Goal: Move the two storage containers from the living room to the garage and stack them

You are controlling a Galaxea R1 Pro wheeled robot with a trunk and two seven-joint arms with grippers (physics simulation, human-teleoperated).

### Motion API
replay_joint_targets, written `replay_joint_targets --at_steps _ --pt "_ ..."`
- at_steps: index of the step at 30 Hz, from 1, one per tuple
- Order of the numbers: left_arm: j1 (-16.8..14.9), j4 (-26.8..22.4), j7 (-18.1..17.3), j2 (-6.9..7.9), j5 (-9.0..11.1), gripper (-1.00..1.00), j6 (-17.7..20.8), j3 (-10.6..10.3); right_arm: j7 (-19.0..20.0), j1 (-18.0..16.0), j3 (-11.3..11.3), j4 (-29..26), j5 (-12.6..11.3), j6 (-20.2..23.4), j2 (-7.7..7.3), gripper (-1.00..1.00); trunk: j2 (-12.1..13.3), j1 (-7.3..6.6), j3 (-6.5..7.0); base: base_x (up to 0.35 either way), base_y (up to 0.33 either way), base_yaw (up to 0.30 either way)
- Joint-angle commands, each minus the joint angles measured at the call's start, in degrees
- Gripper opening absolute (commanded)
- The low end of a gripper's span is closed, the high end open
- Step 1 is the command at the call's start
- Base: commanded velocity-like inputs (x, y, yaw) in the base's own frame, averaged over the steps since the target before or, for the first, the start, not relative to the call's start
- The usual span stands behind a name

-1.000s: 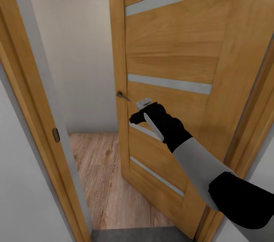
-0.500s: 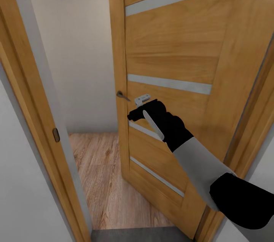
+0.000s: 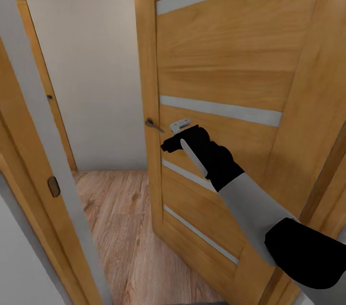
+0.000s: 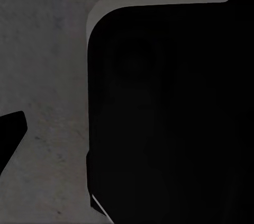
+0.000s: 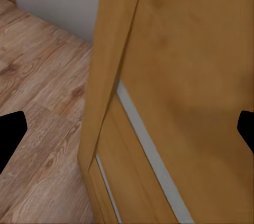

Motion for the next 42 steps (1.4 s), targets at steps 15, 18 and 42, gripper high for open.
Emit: replay_joint_targets --at_steps 15,18,42 --pt "-0.02 -0.02 0.02 0.0 0.12 1.0 -0.07 0.04 -9.38 0.02 1.54 -0.12 0.26 0.04 0.0 1.0 -0.03 0.01 -0.06 0.01 0.0 0.0" --pt "-0.02 -0.02 0.02 0.0 0.12 1.0 -0.07 0.04 -17.88 0.01 4.41 -0.02 0.08 0.53 0.0 1.0 -0.03 0.01 -0.06 0.0 0.0 0.0" --pt "-0.02 -0.02 0.02 0.0 0.12 1.0 -0.07 0.04 -28.02 -2.54 6.07 11.77 -0.3 -3.25 0.0 1.0 -0.03 0.01 -0.06 0.0 0.0 0.0"
